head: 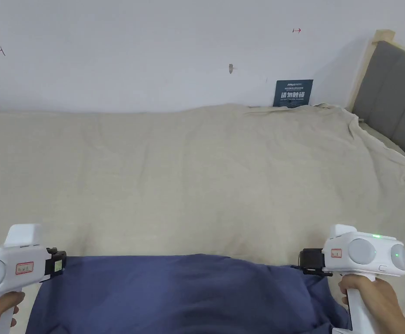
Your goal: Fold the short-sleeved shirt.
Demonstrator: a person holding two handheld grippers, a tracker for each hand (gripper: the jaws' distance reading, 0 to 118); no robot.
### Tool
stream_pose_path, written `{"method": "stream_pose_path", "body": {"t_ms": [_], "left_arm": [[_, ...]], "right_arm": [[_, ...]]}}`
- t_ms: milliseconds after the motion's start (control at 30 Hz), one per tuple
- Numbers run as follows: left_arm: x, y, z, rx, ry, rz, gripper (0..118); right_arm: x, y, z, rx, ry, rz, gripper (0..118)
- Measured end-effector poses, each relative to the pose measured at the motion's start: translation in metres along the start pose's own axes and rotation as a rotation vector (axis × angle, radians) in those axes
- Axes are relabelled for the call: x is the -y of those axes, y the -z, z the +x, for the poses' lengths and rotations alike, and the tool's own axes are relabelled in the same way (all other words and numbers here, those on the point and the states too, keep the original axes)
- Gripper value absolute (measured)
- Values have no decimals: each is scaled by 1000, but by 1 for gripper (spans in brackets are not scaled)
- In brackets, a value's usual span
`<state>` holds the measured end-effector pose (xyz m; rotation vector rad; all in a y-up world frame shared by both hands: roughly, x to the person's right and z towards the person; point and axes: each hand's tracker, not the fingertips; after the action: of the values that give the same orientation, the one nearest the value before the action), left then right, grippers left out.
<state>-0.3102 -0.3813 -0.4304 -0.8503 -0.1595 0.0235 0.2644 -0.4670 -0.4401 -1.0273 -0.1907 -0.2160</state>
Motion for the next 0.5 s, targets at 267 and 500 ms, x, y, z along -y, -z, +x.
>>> {"method": "stream_pose_path", "body": {"t_ms": [267, 500], "left_arm": [[7, 4, -5, -3, -15, -14, 0], [11, 2, -9, -10, -44, -8, 0]], "right_arm": [[14, 14, -12, -23, 15, -65, 21], [16, -17, -13, -56, -32, 41, 6]]}}
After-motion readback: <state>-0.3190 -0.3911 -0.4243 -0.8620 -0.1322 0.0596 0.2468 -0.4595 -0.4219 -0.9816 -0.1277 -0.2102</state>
